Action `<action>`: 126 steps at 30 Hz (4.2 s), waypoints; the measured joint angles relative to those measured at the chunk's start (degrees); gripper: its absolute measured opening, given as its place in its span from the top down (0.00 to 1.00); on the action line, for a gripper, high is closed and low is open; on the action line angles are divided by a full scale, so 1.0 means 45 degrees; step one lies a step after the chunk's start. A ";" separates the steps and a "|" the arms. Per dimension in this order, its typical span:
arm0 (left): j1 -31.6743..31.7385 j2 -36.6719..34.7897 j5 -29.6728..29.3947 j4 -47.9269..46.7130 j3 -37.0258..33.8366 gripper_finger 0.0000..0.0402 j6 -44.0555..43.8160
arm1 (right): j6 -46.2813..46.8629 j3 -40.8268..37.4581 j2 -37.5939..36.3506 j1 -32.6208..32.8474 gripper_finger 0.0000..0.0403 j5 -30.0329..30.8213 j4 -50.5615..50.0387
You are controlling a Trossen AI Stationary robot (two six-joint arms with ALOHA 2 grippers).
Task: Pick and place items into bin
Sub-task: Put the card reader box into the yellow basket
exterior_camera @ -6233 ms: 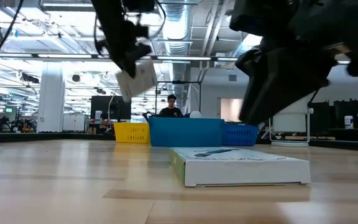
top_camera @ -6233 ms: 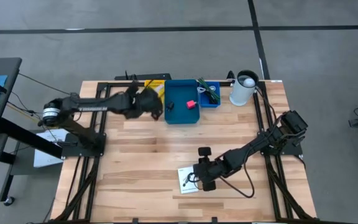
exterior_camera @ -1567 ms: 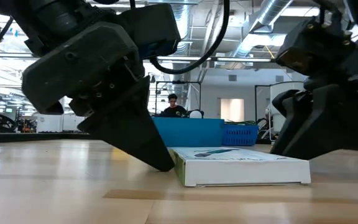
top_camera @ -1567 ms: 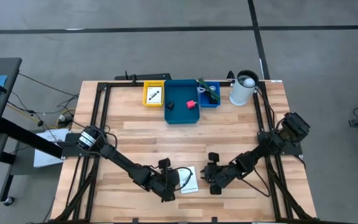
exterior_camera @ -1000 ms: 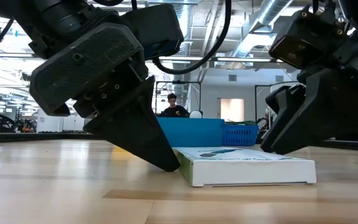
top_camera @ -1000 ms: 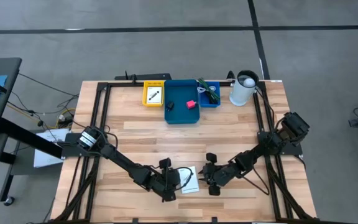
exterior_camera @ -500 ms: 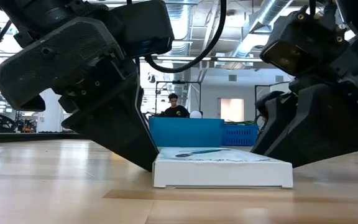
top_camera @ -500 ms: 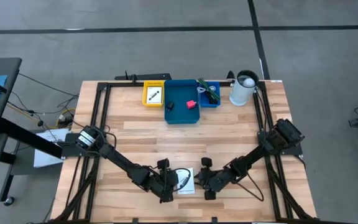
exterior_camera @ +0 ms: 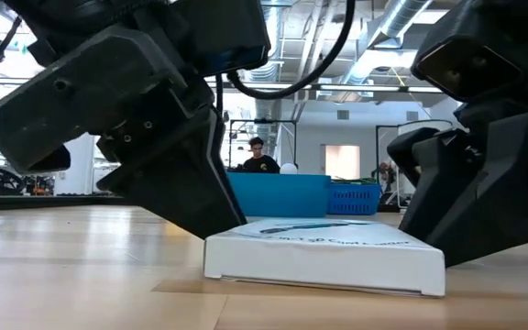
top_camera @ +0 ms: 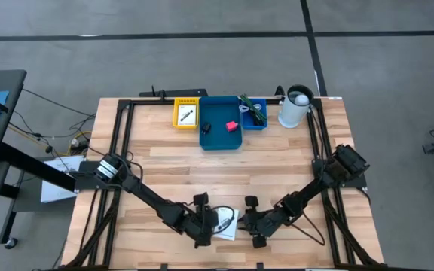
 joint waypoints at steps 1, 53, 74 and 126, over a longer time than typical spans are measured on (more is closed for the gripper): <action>0.0000 0.0009 0.0023 -0.0204 0.0139 0.61 0.0074 | 0.0017 0.0013 0.0088 -0.0009 0.71 0.0025 0.0057; 0.0527 -0.0050 -0.1621 -0.3355 0.3324 0.61 0.1808 | -0.0087 0.0246 0.0288 -0.0490 0.71 0.0242 0.0650; 0.0496 -0.0164 0.1758 -0.6107 0.1393 0.67 -0.2719 | 0.0001 0.0226 0.0259 -0.0536 0.71 -0.0037 0.0653; 0.0568 -0.0127 -0.0119 -0.6000 0.3738 0.68 -0.0152 | 0.0245 0.0236 0.0234 -0.0514 0.71 -0.0123 0.0298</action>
